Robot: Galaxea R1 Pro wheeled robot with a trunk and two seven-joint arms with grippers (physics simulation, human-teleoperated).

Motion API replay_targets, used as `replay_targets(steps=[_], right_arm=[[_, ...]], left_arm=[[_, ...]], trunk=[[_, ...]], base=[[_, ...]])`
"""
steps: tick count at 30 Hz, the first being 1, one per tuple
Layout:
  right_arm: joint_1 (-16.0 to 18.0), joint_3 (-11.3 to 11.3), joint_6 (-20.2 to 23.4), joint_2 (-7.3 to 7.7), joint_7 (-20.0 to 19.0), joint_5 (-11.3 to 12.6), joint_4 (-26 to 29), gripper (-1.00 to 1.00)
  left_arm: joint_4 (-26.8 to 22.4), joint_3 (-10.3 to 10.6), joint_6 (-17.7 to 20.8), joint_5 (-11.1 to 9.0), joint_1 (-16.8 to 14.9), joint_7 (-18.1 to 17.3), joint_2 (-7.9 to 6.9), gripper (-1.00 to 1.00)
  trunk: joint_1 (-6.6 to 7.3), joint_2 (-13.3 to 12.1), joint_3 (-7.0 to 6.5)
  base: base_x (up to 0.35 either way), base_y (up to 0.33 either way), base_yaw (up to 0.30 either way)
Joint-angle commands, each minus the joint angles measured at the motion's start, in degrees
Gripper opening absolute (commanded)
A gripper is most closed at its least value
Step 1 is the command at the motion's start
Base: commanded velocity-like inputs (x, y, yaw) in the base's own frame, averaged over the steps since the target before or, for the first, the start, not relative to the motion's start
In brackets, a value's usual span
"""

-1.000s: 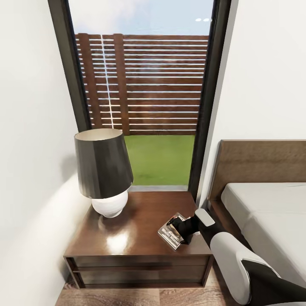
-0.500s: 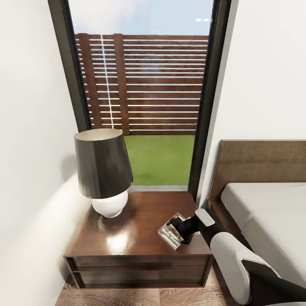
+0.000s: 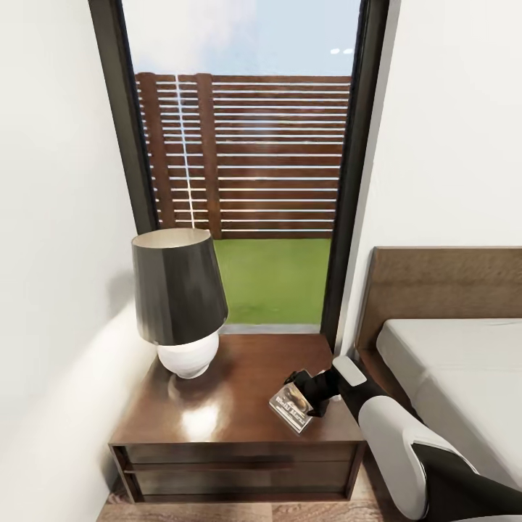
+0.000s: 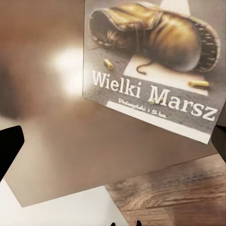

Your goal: In the bedroom, move the book from the bed onto either nightstand, and place the two sandals side by side next to the bed.

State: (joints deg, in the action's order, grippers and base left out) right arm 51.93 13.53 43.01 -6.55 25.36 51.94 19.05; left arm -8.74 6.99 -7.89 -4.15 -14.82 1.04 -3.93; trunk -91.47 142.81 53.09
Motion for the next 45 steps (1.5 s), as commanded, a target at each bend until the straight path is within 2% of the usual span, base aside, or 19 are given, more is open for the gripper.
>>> replay_targets(steps=[1,13,45], right_arm=[[0.0,0.2,0.1,-0.03,0.6,0.5,0.1,1.00],[0.0,0.2,0.1,-0.02,0.6,0.5,0.1,1.00],[0.0,0.2,0.1,-0.03,0.6,0.5,0.1,1.00]], left_arm=[[0.0,0.5,-0.2,-0.4,0.0,0.1,-0.03,1.00],[0.0,0.5,-0.2,-0.4,0.0,0.1,-0.03,1.00],[0.0,0.5,-0.2,-0.4,0.0,0.1,-0.03,1.00]], trunk=[[0.01,0.0,0.06],[0.01,0.0,0.06],[7.04,-12.8,-5.69]], base=[[0.000,0.000,0.000],[0.000,0.000,0.000],[0.000,0.000,0.000]])
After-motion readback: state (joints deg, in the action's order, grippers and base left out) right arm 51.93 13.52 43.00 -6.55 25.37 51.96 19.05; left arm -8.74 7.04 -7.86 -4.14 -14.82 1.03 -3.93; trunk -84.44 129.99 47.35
